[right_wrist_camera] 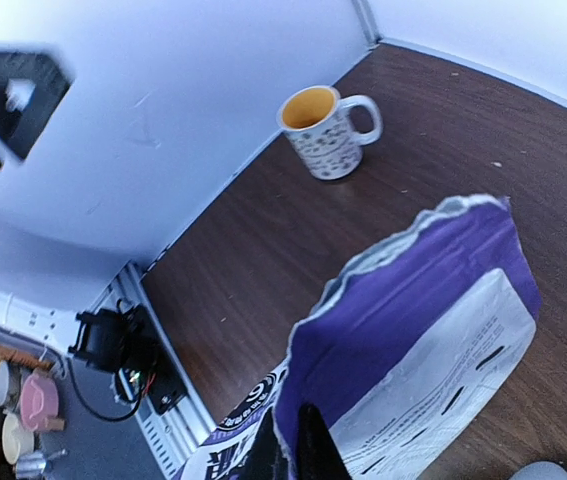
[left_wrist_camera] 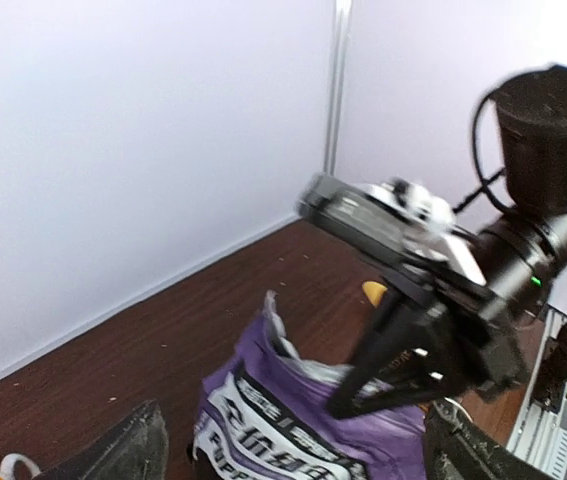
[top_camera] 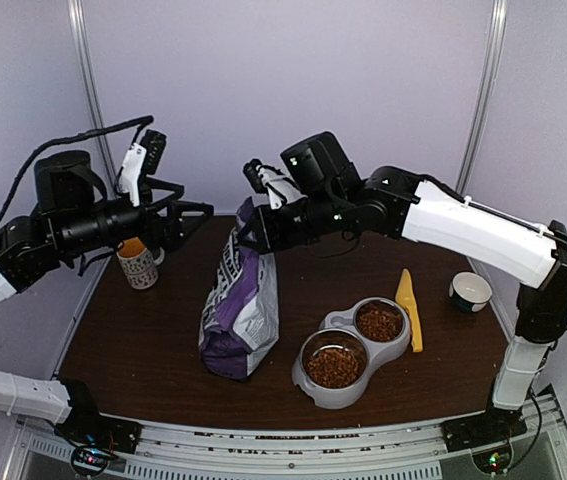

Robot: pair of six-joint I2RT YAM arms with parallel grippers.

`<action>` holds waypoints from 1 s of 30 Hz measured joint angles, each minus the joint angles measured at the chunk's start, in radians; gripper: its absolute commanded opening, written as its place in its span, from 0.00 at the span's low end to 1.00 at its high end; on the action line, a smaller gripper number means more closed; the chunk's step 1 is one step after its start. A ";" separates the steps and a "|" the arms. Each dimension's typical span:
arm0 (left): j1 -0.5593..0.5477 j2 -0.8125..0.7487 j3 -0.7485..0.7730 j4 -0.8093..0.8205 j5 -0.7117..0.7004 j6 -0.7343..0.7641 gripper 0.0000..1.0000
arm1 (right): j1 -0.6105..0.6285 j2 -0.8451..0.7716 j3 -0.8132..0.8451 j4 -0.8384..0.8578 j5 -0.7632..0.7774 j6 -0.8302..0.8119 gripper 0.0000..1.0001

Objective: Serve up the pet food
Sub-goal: Adjust the pet food bag at the center of the board.

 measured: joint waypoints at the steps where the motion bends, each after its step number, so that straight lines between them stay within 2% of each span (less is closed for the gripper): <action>1: 0.026 -0.023 0.000 -0.011 0.006 0.001 0.94 | 0.022 0.009 0.011 -0.005 -0.015 -0.017 0.00; 6: 0.163 -0.090 0.000 -0.070 0.077 0.013 0.96 | 0.072 0.010 0.040 -0.042 -0.146 -0.103 0.00; 11: 0.255 -0.108 -0.030 -0.085 0.274 0.040 0.98 | 0.078 0.006 0.040 -0.093 -0.253 -0.179 0.00; 18: 0.268 -0.112 -0.101 -0.079 0.641 0.135 0.98 | 0.088 -0.028 0.012 -0.175 -0.404 -0.266 0.00; 30: 0.268 0.023 -0.164 -0.064 0.937 0.197 0.96 | 0.087 -0.079 -0.028 -0.210 -0.522 -0.318 0.00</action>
